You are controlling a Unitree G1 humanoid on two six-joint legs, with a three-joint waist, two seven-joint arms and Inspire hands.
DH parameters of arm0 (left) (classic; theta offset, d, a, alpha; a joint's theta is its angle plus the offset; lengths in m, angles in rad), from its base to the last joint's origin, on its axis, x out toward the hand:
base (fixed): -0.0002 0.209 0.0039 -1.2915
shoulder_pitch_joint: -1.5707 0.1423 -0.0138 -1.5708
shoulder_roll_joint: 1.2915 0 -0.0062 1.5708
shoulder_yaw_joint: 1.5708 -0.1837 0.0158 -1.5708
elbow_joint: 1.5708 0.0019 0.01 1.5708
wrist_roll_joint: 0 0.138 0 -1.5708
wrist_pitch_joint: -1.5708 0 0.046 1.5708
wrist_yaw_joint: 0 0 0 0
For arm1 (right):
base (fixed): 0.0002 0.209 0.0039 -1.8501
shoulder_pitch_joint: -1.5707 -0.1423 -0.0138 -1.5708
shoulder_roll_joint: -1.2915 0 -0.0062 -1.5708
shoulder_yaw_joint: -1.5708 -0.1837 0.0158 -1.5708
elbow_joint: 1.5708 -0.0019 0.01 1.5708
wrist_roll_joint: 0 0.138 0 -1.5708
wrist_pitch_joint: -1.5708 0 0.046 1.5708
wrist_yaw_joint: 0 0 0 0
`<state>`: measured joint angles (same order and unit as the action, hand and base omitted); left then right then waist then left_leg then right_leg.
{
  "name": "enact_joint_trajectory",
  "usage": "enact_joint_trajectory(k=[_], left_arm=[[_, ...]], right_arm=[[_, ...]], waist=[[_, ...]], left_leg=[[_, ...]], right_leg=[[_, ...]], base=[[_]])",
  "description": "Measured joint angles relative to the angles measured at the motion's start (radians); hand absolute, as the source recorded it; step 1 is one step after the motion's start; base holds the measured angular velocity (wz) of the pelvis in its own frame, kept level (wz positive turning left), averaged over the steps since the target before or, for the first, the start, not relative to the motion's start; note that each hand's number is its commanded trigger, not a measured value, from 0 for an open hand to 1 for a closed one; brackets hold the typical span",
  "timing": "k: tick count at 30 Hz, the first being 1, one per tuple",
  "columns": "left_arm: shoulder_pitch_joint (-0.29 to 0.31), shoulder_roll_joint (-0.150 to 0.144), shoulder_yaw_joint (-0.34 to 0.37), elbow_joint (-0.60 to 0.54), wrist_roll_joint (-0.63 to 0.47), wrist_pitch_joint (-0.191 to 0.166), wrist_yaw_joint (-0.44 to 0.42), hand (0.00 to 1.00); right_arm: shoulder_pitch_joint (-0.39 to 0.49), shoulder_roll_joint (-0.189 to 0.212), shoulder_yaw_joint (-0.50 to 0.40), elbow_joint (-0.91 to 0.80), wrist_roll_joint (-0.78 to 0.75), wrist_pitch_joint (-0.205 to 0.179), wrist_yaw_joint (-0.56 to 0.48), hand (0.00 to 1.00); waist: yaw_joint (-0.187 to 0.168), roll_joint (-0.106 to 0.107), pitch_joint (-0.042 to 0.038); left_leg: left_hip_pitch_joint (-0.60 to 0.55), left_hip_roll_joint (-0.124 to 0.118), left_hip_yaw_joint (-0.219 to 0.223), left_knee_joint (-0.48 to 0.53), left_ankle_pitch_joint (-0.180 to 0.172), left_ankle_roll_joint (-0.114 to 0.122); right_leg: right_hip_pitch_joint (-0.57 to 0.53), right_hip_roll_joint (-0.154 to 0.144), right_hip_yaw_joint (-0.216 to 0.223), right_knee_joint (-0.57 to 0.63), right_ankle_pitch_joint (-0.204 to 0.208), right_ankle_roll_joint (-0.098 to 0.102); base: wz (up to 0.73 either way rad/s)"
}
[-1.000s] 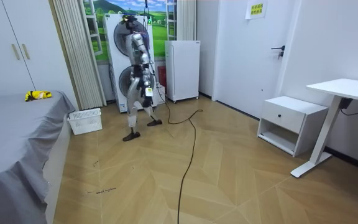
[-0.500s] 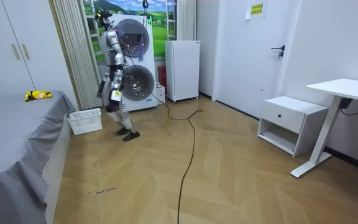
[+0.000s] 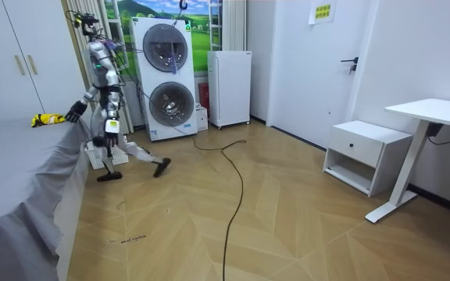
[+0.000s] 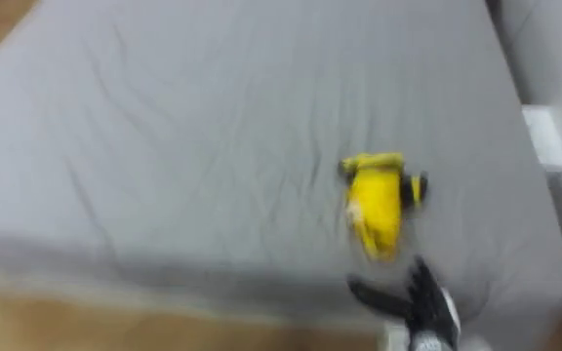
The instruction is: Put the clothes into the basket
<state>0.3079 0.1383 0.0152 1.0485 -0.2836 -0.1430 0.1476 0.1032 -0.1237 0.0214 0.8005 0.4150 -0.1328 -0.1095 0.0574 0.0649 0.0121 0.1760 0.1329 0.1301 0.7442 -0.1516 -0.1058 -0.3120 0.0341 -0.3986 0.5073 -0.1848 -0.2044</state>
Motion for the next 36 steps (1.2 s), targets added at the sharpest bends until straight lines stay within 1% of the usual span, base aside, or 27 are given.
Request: enact_joint_trajectory(k=[1,2,3,4,5,6,7,8,9,10,11,12,13,14,15,16,17,18,20,22,24,27,29,31,33,35,36], left_arm=[[0.004,0.001,0.001,-0.001,0.000,-0.005,0.003,0.00],[0.007,-0.001,-0.002,-0.003,0.002,-0.007,0.004,0.00],[0.007,-0.005,-0.003,-0.006,-0.001,-0.007,0.005,0.00],[0.007,-0.007,-0.006,-0.007,-0.001,-0.007,0.004,0.00],[0.006,-0.008,-0.005,-0.009,0.000,-0.007,0.003,0.00],[0.006,-0.008,-0.005,-0.013,0.001,-0.007,0.002,0.00],[0.007,-0.008,-0.005,-0.013,0.001,-0.008,0.002,0.00],[0.009,-0.008,-0.005,-0.010,0.000,-0.008,0.002,0.00],[0.009,-0.008,-0.005,-0.010,0.000,-0.008,0.002,0.00],[0.009,-0.008,-0.005,-0.011,0.000,-0.010,0.002,0.00],[0.014,-0.009,-0.005,-0.013,0.000,-0.010,0.002,0.00],[0.020,-0.009,-0.005,-0.014,0.000,-0.010,0.003,0.00],[0.025,-0.009,-0.005,-0.015,0.000,-0.009,0.003,0.00],[0.035,-0.008,-0.005,-0.016,0.001,-0.009,0.006,0.00],[0.033,-0.008,-0.006,-0.016,0.001,-0.009,0.010,0.00],[0.033,-0.009,-0.006,-0.016,0.001,-0.009,0.010,0.00],[0.033,-0.008,-0.005,-0.015,0.001,-0.009,0.010,0.00],[0.034,-0.009,-0.005,-0.011,0.001,-0.007,0.009,0.00],[0.031,-0.009,-0.005,-0.012,0.001,0.007,0.000,0.00],[0.020,-0.009,-0.005,-0.012,0.001,0.016,-0.007,0.00],[-0.003,-0.006,-0.005,-0.009,0.001,0.030,-0.008,0.00],[-0.028,-0.006,-0.005,-0.002,0.001,0.036,-0.012,0.00],[-0.033,-0.005,-0.006,0.004,0.001,0.042,-0.012,0.00],[-0.033,-0.004,-0.008,0.005,0.001,0.056,-0.012,0.00],[-0.033,-0.004,-0.008,0.011,0.001,0.071,-0.012,0.00],[-0.036,-0.004,-0.007,0.016,0.001,0.072,-0.013,0.00],[-0.043,-0.004,-0.007,0.030,0.001,0.072,-0.013,0.00]], right_arm=[[0.006,0.001,0.002,0.000,-0.007,0.002,-0.003,0.00],[0.013,-0.004,0.001,0.000,-0.028,0.006,-0.017,0.00],[0.015,-0.010,-0.005,-0.002,-0.032,0.016,-0.033,0.00],[0.015,-0.011,-0.005,-0.007,-0.033,0.021,-0.042,0.00],[0.014,-0.012,-0.005,-0.019,-0.046,0.024,-0.055,0.00],[0.012,-0.013,-0.004,-0.046,-0.074,0.024,-0.067,0.00],[0.010,-0.014,-0.003,-0.062,-0.080,0.024,-0.073,0.00],[-0.012,-0.014,-0.002,-0.078,-0.100,0.022,-0.089,0.00],[-0.031,-0.019,-0.002,-0.091,-0.110,0.022,-0.109,0.00],[-0.038,-0.023,-0.002,-0.099,-0.112,0.022,-0.121,0.00],[-0.050,-0.032,-0.001,-0.119,-0.115,0.020,-0.142,0.00],[-0.058,-0.037,-0.001,-0.140,-0.124,0.020,-0.163,0.00],[-0.059,-0.038,-0.001,-0.152,-0.138,0.018,-0.173,0.00],[-0.061,-0.037,0.003,-0.166,-0.168,0.016,-0.189,0.00],[-0.061,-0.037,0.006,-0.186,-0.189,0.015,-0.207,0.00],[-0.061,-0.036,0.006,-0.193,-0.191,0.013,-0.211,0.00],[-0.063,-0.037,0.007,-0.196,-0.196,0.007,-0.217,0.00],[-0.063,-0.037,0.007,-0.196,-0.219,0.002,-0.224,0.00],[-0.067,-0.037,0.006,-0.196,-0.258,-0.002,-0.237,0.00],[-0.081,-0.037,0.006,-0.196,-0.291,-0.006,-0.244,0.00],[-0.091,-0.037,0.007,-0.190,-0.327,-0.010,-0.249,0.00],[-0.103,-0.037,0.023,-0.188,-0.345,-0.010,-0.248,0.00],[-0.103,-0.037,0.042,-0.187,-0.345,-0.009,-0.248,0.00],[-0.104,-0.037,0.065,-0.188,-0.346,-0.007,-0.246,0.00],[-0.105,-0.037,0.092,-0.188,-0.346,0.003,-0.229,0.00],[-0.105,-0.031,0.098,-0.188,-0.346,0.005,-0.205,0.00],[-0.105,-0.027,0.107,-0.188,-0.346,0.005,-0.195,0.00]], waist=[[-0.003,-0.004,0.0015],[-0.010,-0.013,0.0046],[-0.013,-0.021,0.0077],[-0.014,-0.025,0.0081],[-0.019,-0.028,0.0094],[-0.019,-0.033,0.0111],[-0.018,-0.037,0.0095],[-0.020,-0.037,0.0077],[-0.023,-0.039,0.0044],[-0.020,-0.040,0.0018],[-0.014,-0.038,-0.0018],[-0.009,-0.040,-0.0075],[-0.005,-0.039,-0.0122],[0.001,-0.045,-0.0218],[0.000,-0.046,-0.0231],[0.001,-0.047,-0.0226],[0.001,-0.054,-0.0185],[0.002,-0.060,-0.0165],[0.002,-0.068,-0.0136],[-0.001,-0.069,-0.0089],[-0.002,-0.067,-0.0067],[0.003,-0.062,-0.0051],[0.003,-0.061,-0.0058],[0.005,-0.064,-0.0049],[0.006,-0.068,-0.0053],[0.007,-0.073,-0.0040],[0.008,-0.076,-0.0048]], left_leg=[[-0.030,0.004,0.003,0.044,0.000,-0.002],[-0.101,0.003,0.019,0.118,-0.015,0.014],[-0.167,-0.003,0.032,0.143,-0.044,0.031],[-0.192,-0.006,0.036,0.141,-0.060,0.035],[-0.238,-0.004,0.038,0.124,-0.089,0.039],[-0.274,-0.006,0.049,0.087,-0.121,0.042],[-0.285,-0.007,0.053,0.053,-0.136,0.045],[-0.301,-0.008,0.061,-0.027,-0.156,0.048],[-0.312,-0.016,0.063,-0.132,-0.157,0.049],[-0.313,-0.025,0.060,-0.188,-0.156,0.049],[-0.312,-0.040,0.058,-0.289,-0.145,0.050],[-0.316,-0.049,0.059,-0.355,-0.097,0.069],[-0.312,-0.058,0.058,-0.374,-0.059,0.076],[-0.297,-0.063,0.059,-0.406,-0.044,0.084],[-0.278,-0.077,0.061,-0.432,-0.033,0.087],[-0.269,-0.079,0.061,-0.445,-0.031,0.086],[-0.254,-0.083,0.059,-0.461,-0.030,0.086],[-0.244,-0.085,0.058,-0.473,-0.029,0.085],[-0.244,-0.087,0.057,-0.477,-0.029,0.085],[-0.260,-0.088,0.055,-0.477,-0.029,0.085],[-0.277,-0.090,0.055,-0.478,-0.029,0.085],[-0.288,-0.091,0.055,-0.488,-0.029,0.085],[-0.288,-0.091,0.055,-0.503,-0.029,0.085],[-0.287,-0.092,0.056,-0.511,-0.029,0.085],[-0.287,-0.093,0.057,-0.519,-0.029,0.085],[-0.286,-0.094,0.057,-0.525,-0.029,0.084],[-0.288,-0.094,0.057,-0.526,-0.029,0.085]], right_leg=[[0.018,0.006,0.011,-0.022,-0.001,0.001],[0.045,0.007,0.016,-0.056,0.001,0.001],[0.067,0.007,0.032,-0.079,0.002,0.003],[0.078,0.007,0.040,-0.087,0.002,0.004],[0.103,0.007,0.051,-0.107,0.000,0.008],[0.124,0.007,0.073,-0.121,-0.004,0.014],[0.131,0.006,0.083,-0.129,-0.005,0.014],[0.145,0.006,0.096,-0.147,-0.008,0.018],[0.161,0.006,0.106,-0.166,-0.008,0.029],[0.165,0.005,0.118,-0.168,-0.009,0.032],[0.176,0.005,0.134,-0.178,-0.005,0.043],[0.178,0.003,0.152,-0.182,-0.003,0.046],[0.178,0.004,0.159,-0.183,-0.002,0.046],[0.179,0.002,0.171,-0.192,-0.001,0.050],[0.193,0.002,0.179,-0.208,0.004,0.054],[0.197,0.002,0.180,-0.216,0.005,0.056],[0.211,0.002,0.182,-0.228,0.005,0.056],[0.225,0.003,0.182,-0.242,0.004,0.059],[0.229,0.003,0.182,-0.253,0.002,0.062],[0.223,0.002,0.177,-0.263,0.002,0.063],[0.216,0.002,0.168,-0.272,0.004,0.066],[0.207,0.003,0.159,-0.283,0.004,0.066],[0.206,0.003,0.150,-0.289,0.004,0.066],[0.206,0.004,0.149,-0.295,0.003,0.067],[0.207,0.005,0.148,-0.303,0.003,0.067],[0.206,0.005,0.148,-0.305,0.003,0.068],[0.206,0.004,0.146,-0.306,0.002,0.069]], base=[[-0.16],[-0.25],[-0.28],[-0.25],[-0.25],[-0.29],[-0.36],[-0.31],[-0.27],[-0.29],[-0.38],[-0.40],[-0.32],[-0.20],[-0.12],[-0.07],[-0.03],[0.00],[0.04],[0.09],[0.16],[0.08],[0.13],[0.04],[0.00],[0.00],[0.00]])
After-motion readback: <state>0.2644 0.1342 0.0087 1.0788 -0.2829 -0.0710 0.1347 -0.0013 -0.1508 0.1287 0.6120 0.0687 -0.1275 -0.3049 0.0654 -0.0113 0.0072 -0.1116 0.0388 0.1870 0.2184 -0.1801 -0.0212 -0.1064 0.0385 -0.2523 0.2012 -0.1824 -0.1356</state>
